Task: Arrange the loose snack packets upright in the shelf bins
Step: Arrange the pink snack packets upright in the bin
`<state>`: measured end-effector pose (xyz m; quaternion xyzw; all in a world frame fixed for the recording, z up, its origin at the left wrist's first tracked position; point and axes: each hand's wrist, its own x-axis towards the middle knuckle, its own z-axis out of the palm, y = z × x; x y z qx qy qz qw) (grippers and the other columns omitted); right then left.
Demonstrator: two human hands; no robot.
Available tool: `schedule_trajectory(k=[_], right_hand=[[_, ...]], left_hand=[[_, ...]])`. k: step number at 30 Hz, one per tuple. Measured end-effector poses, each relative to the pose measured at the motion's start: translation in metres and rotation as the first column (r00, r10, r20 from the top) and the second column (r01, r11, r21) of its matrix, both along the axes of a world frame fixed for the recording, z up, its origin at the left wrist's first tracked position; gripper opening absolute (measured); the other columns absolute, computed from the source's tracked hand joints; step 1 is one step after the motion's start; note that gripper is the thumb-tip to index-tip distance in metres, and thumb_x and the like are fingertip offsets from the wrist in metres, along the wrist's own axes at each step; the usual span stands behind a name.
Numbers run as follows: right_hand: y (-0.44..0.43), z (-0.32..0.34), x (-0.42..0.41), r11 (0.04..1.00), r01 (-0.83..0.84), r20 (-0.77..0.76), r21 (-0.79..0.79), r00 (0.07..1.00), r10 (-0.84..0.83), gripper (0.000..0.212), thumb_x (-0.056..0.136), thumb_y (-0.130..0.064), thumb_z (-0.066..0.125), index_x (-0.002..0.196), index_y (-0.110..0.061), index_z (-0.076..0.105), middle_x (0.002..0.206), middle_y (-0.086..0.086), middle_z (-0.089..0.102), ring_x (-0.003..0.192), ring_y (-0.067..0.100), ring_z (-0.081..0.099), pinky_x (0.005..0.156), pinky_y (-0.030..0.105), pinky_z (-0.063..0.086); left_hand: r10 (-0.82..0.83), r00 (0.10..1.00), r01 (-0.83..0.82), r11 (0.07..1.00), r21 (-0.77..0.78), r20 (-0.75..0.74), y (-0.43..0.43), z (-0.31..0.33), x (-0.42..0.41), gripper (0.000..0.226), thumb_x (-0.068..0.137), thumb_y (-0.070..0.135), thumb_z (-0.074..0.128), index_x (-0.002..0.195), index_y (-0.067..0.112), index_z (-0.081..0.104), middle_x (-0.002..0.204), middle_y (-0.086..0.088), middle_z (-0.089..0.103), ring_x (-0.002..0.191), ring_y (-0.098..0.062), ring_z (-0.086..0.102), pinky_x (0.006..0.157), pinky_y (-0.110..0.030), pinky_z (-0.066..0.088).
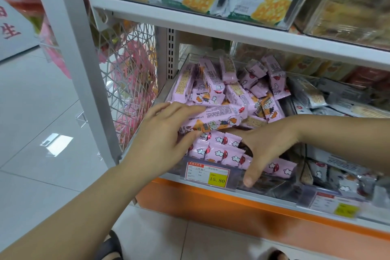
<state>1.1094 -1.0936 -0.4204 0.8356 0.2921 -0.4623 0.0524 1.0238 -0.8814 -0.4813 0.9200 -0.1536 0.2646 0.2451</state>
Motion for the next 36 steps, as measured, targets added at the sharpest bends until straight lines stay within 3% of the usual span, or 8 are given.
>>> schedule_trajectory(k=[14,19,22,24,25,29,34,36], right_hand=[[-0.006,-0.014,0.013,0.997,0.015,-0.052,0.078,0.999,-0.01,0.113,0.075,-0.06,0.066,0.147,-0.034,-0.017,0.155,-0.017,-0.02,0.145,0.012,0.003,0.114,0.028,0.016],[-0.002,-0.022,0.011,0.998,-0.039,-0.107,0.055,0.993,0.045,0.154,0.024,-0.089,0.057,0.147,-0.035,-0.019,0.152,-0.021,-0.025,0.144,0.012,0.005,0.109,0.024,0.017],[0.0,-0.027,0.01,0.998,-0.054,-0.106,0.02,0.993,0.056,0.145,0.032,-0.086,0.06,0.149,-0.036,-0.01,0.138,-0.037,-0.003,0.139,0.01,0.023,0.094,0.012,0.024],[0.003,-0.028,0.013,1.0,-0.022,-0.069,0.008,0.997,0.022,0.109,0.062,-0.068,0.067,0.149,-0.033,0.013,0.113,-0.038,0.026,0.106,-0.004,0.046,0.076,0.005,0.03],[0.002,-0.026,0.014,1.0,0.016,-0.066,0.009,0.998,-0.015,0.102,0.07,-0.062,0.067,0.15,-0.026,0.014,0.12,-0.031,0.033,0.103,-0.005,0.045,0.083,0.007,0.033],[0.001,-0.02,0.01,0.996,0.077,-0.094,-0.041,0.992,-0.08,0.101,0.081,-0.061,0.057,0.152,-0.016,-0.001,0.151,-0.015,-0.015,0.144,0.013,0.003,0.115,0.027,0.01],[0.004,-0.01,0.004,0.993,0.111,-0.063,0.028,0.992,-0.109,0.064,0.083,-0.062,0.055,0.132,-0.024,0.042,0.142,-0.02,0.024,0.117,0.001,0.041,0.1,0.01,0.027],[0.0,-0.008,0.0,0.995,0.005,-0.047,0.102,0.999,-0.001,0.104,0.066,-0.077,0.06,0.148,-0.028,0.02,0.153,-0.019,0.014,0.13,0.001,0.031,0.111,0.024,0.028]], left_hand=[[0.0,1.0,-0.001,1.0,0.011,0.016,0.0,-0.003,0.002,0.042,0.089,0.043,0.051,0.127,0.027,0.056,0.115,0.009,0.062,0.107,-0.007,0.049,0.103,-0.019,0.02],[0.014,1.0,-0.014,1.0,0.025,0.022,-0.002,-0.003,0.003,0.041,0.088,0.041,0.053,0.126,0.025,0.057,0.113,0.007,0.063,0.106,-0.008,0.05,0.102,-0.024,0.022],[0.022,0.999,-0.022,1.0,0.019,0.023,-0.004,-0.002,0.002,0.042,0.088,0.041,0.052,0.126,0.025,0.058,0.113,0.006,0.064,0.105,-0.007,0.049,0.101,-0.024,0.022],[0.024,0.999,-0.024,1.0,0.016,0.022,-0.005,-0.002,0.002,0.042,0.088,0.042,0.051,0.125,0.025,0.058,0.113,0.006,0.064,0.105,-0.006,0.048,0.101,-0.024,0.021],[0.024,0.999,-0.025,1.0,0.014,0.021,-0.005,-0.002,0.001,0.042,0.088,0.042,0.051,0.126,0.025,0.058,0.113,0.006,0.064,0.105,-0.006,0.048,0.101,-0.025,0.021],[0.03,0.999,-0.031,0.999,0.018,0.041,-0.005,-0.003,0.001,0.041,0.088,0.041,0.052,0.125,0.025,0.058,0.11,0.006,0.064,0.103,-0.005,0.047,0.101,-0.026,0.023],[0.024,0.999,-0.024,1.0,0.019,0.034,-0.003,-0.002,0.002,0.041,0.088,0.041,0.053,0.126,0.027,0.057,0.111,0.009,0.063,0.104,-0.004,0.047,0.101,-0.027,0.024],[0.017,0.999,-0.018,1.0,0.013,0.032,-0.002,-0.002,0.002,0.041,0.088,0.042,0.052,0.125,0.027,0.057,0.112,0.009,0.063,0.104,-0.005,0.048,0.101,-0.028,0.024]])
